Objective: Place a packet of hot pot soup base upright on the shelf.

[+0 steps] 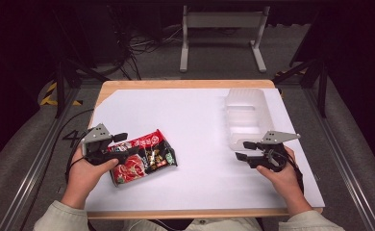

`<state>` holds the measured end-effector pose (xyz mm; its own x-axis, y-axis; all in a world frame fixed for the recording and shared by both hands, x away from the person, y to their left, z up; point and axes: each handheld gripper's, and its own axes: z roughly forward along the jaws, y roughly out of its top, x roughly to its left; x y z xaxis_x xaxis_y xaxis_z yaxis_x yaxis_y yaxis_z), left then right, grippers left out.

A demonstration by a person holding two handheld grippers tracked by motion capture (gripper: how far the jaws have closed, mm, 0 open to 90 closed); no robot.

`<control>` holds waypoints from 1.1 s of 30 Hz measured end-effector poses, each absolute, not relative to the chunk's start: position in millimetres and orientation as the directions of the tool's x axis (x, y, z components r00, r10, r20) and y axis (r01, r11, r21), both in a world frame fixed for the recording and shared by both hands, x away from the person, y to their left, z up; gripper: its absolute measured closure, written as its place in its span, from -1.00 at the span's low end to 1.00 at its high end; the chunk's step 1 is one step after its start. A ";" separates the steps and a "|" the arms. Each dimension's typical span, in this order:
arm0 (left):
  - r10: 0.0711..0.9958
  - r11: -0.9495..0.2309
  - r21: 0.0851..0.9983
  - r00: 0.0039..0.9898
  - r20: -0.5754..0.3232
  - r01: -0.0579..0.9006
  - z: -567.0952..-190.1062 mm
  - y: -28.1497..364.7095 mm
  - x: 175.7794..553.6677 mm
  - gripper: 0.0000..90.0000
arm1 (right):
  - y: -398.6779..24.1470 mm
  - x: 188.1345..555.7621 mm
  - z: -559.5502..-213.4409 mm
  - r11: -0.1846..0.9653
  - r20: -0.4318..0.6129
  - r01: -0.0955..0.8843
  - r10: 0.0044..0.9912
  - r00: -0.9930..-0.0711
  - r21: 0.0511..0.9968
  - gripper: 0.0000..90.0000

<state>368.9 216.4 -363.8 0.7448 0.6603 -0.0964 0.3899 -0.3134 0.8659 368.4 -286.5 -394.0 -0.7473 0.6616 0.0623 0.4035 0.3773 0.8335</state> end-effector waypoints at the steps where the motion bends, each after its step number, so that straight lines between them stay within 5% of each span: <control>1: 0.664 -0.312 0.871 0.743 -0.087 0.381 -363.5 216.3 371.5 -0.28 | -286.3 368.3 -393.8 0.378 0.062 0.404 0.662 -0.747 0.833 -0.04; 5: 0.667 -0.314 0.847 0.734 -0.125 0.430 -361.6 216.0 381.0 -0.32 | -285.7 367.7 -392.7 0.375 0.062 0.403 0.663 -0.746 0.835 -0.04; 8: 0.651 -0.339 0.862 0.755 -0.074 0.376 -359.2 214.7 388.6 -0.25 | -285.4 366.5 -392.7 0.378 0.060 0.403 0.663 -0.746 0.834 -0.04; 13: 0.617 -0.347 0.843 0.777 -0.124 0.410 -357.5 208.8 407.8 -0.43 | -284.1 364.4 -392.5 0.381 0.059 0.405 0.663 -0.746 0.831 -0.04; 20: 0.629 -0.363 0.845 0.772 -0.089 0.393 -354.9 202.0 420.7 -0.41 | -279.1 362.0 -391.2 0.391 0.050 0.396 0.656 -0.753 0.830 -0.05; 33: 0.636 -0.352 0.813 0.756 -0.156 0.464 -368.7 194.9 456.5 -0.33 | -282.3 362.3 -392.6 0.389 0.054 0.405 0.662 -0.747 0.828 -0.06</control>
<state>456.5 194.9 -368.7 0.7561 0.6356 -0.1560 0.4638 -0.3522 0.8129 362.3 -282.3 -392.6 -0.7472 0.6624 0.0541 0.4048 0.3891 0.8275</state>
